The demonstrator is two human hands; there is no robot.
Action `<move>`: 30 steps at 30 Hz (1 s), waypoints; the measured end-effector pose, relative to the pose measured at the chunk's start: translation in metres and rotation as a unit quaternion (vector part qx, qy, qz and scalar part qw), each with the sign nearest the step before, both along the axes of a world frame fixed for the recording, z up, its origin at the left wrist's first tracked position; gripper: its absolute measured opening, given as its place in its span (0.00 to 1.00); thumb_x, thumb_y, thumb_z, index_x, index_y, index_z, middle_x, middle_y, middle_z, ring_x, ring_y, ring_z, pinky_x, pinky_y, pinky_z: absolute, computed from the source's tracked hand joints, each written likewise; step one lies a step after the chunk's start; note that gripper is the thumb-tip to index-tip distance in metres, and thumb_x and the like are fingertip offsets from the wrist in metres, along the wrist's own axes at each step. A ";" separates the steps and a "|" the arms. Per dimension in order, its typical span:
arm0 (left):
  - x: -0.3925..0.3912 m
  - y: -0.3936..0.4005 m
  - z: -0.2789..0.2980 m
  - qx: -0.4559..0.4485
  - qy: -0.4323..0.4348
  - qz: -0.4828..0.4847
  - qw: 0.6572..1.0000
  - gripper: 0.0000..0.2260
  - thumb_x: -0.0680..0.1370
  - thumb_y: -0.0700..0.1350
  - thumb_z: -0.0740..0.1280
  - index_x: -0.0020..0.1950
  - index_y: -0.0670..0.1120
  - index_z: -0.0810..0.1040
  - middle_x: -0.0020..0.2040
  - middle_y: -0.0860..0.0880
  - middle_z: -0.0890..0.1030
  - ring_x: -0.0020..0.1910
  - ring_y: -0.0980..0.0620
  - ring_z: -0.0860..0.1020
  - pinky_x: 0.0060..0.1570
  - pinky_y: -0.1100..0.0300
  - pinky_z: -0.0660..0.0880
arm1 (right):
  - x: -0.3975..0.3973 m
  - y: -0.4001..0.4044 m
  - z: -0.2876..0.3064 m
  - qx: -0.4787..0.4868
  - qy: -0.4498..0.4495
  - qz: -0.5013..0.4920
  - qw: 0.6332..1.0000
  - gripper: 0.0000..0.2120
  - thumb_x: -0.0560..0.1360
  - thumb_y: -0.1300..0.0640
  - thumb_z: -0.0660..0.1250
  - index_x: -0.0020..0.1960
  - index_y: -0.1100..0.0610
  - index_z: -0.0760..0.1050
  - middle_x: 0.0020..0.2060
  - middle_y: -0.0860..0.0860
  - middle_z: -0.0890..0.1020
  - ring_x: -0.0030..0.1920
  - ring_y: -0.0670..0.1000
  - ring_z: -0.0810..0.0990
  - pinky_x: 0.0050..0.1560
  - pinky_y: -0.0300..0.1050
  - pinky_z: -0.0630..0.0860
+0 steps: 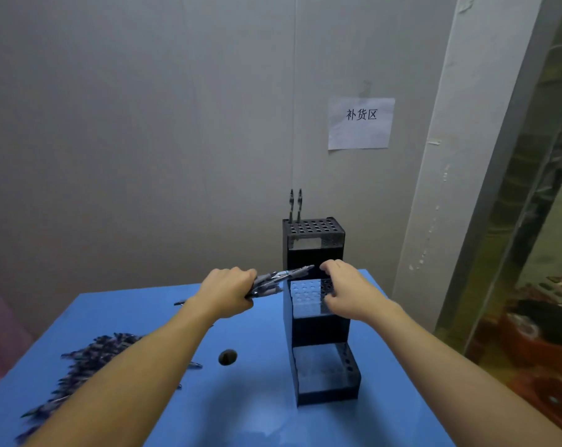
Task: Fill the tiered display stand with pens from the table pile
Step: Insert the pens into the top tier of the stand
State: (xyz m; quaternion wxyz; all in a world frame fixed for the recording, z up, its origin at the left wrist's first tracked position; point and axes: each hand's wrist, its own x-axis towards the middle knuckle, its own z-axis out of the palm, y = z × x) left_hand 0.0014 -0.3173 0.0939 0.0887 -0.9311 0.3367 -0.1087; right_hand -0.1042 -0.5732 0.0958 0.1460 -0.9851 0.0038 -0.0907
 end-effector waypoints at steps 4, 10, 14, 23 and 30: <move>0.011 -0.014 0.005 -0.023 -0.018 -0.015 0.999 0.09 0.79 0.48 0.65 0.50 0.49 0.64 0.36 0.51 0.67 0.37 0.44 0.71 0.36 0.54 0.65 | 0.011 -0.018 0.001 0.036 -0.057 0.017 0.998 0.28 0.77 0.59 0.65 0.75 0.57 0.66 0.69 0.52 0.74 0.69 0.51 0.72 0.68 0.46 0.71; 0.025 -0.036 0.015 -0.046 -0.017 -0.025 0.998 0.10 0.79 0.49 0.65 0.50 0.50 0.64 0.37 0.52 0.70 0.38 0.45 0.72 0.35 0.53 0.65 | 0.019 -0.043 0.021 0.146 -0.144 0.078 0.976 0.23 0.75 0.52 0.75 0.68 0.51 0.74 0.54 0.43 0.81 0.53 0.43 0.79 0.54 0.40 0.77; 0.024 -0.050 0.029 -0.046 -0.035 -0.023 0.998 0.09 0.78 0.49 0.64 0.50 0.51 0.64 0.38 0.51 0.73 0.38 0.45 0.73 0.34 0.54 0.65 | 0.024 -0.048 0.042 0.161 -0.203 0.164 0.952 0.20 0.73 0.51 0.78 0.63 0.49 0.80 0.51 0.41 0.80 0.50 0.45 0.80 0.50 0.38 0.78; 0.004 -0.088 0.053 -0.074 -0.078 0.026 0.994 0.11 0.78 0.50 0.65 0.50 0.51 0.63 0.38 0.51 0.72 0.38 0.43 0.72 0.30 0.54 0.58 | 0.067 -0.060 0.063 -0.009 -0.387 0.283 0.877 0.05 0.74 0.58 0.76 0.48 0.59 0.86 0.42 0.52 0.80 0.42 0.55 0.74 0.42 0.47 0.74; 0.010 -0.081 0.042 -0.258 -0.029 0.068 0.963 0.08 0.75 0.46 0.68 0.46 0.50 0.69 0.33 0.52 0.74 0.34 0.43 0.74 0.30 0.55 0.64 | 0.088 -0.100 0.072 0.022 -0.423 0.238 0.874 0.04 0.73 0.68 0.71 0.47 0.62 0.81 0.42 0.51 0.80 0.41 0.51 0.75 0.47 0.42 0.67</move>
